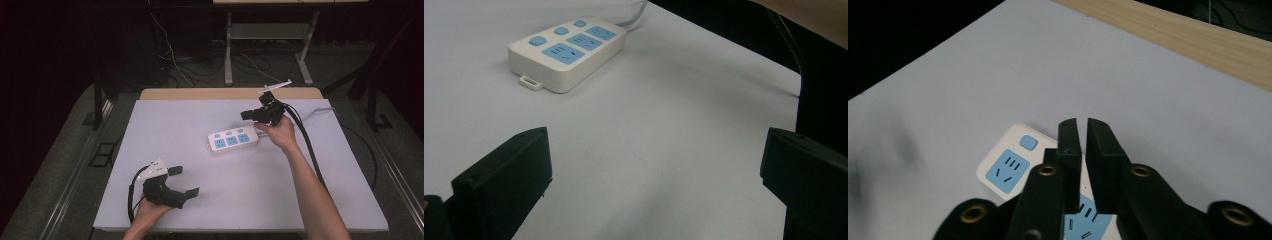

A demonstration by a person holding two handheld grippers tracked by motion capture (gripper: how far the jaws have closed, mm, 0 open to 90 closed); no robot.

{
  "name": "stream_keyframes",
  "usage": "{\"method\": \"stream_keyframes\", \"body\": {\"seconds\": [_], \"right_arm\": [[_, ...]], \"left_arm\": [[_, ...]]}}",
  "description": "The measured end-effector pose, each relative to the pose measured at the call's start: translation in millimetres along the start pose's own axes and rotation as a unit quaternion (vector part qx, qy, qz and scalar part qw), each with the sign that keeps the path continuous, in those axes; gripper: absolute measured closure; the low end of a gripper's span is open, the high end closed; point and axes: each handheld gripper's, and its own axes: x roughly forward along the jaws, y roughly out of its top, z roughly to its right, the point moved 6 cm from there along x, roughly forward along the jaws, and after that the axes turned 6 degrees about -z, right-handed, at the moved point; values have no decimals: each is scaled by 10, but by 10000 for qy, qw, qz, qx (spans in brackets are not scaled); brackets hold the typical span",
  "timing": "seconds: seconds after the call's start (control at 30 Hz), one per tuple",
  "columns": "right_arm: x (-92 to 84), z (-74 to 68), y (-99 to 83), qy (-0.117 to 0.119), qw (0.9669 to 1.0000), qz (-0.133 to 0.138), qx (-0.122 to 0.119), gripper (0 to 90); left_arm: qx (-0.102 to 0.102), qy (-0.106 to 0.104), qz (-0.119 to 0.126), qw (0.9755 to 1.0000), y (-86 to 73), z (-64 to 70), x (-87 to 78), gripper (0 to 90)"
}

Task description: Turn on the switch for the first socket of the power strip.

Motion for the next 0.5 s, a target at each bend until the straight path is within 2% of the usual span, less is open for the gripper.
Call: {"method": "stream_keyframes", "body": {"seconds": [0.13,0.5], "right_arm": [[65,24,-24,41,10000,-60,2,892],[233,112,-143,123,9996,-205,132,892]], "left_arm": [[-1,-2,1,10000,0,-1,3,0],[-2,-3,3,10000,0,-5,2,0]]}}
